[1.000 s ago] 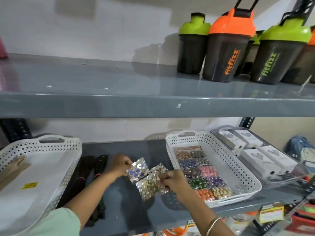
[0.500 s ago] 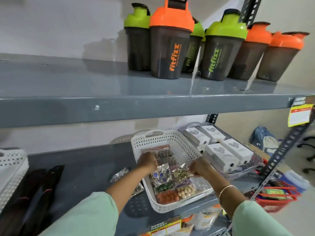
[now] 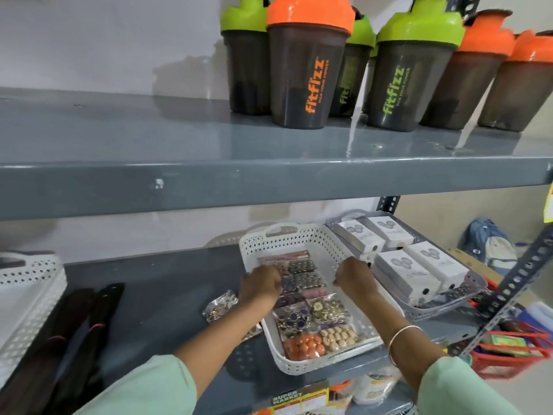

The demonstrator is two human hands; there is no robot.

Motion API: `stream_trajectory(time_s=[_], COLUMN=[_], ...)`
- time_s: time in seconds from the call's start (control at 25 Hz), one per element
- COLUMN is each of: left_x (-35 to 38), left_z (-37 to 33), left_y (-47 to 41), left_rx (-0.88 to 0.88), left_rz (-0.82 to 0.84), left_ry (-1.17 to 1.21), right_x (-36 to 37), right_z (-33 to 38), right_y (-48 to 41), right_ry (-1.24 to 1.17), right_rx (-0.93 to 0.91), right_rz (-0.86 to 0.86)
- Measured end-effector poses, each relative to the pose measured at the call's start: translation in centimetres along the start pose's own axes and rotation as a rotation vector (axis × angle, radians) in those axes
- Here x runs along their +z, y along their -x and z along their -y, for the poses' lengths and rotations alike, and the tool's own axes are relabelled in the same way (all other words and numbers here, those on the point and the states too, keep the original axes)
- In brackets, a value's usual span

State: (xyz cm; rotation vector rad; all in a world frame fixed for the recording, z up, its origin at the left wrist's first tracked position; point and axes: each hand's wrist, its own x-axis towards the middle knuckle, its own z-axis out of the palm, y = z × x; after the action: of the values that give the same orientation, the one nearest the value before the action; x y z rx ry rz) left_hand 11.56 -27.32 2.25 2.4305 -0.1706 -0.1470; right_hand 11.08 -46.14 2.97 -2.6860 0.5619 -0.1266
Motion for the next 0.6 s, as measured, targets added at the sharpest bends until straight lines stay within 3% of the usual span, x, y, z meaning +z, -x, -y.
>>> stream_trajectory(time_s=[0.12,0.24,0.44,0.6], left_x=[-3.4,-4.2,-1.3,0.1], left_z=[4.0,9.5,12.1,11.7], left_y=[0.8,1.9,3.8,3.8], left_rx=[-0.111,-0.302,-0.347,-0.398], left_rz=[-0.094,0.010,-0.087,-0.163], left_ry=[0.097,-0.041,0.029,-0.006], right_x=[-0.5,1.3,7.7,10.8], right_z=[5.7,12.0,18.2,18.5], right_y=[-0.1,0.4,0.2,-0.2], right_ry=[-0.242,-0.329,-0.080,0.072], right_rx=[-0.176,-0.383,-0.517,-0.561], right_rz=[-0.033,0.120,0.431,0.528])
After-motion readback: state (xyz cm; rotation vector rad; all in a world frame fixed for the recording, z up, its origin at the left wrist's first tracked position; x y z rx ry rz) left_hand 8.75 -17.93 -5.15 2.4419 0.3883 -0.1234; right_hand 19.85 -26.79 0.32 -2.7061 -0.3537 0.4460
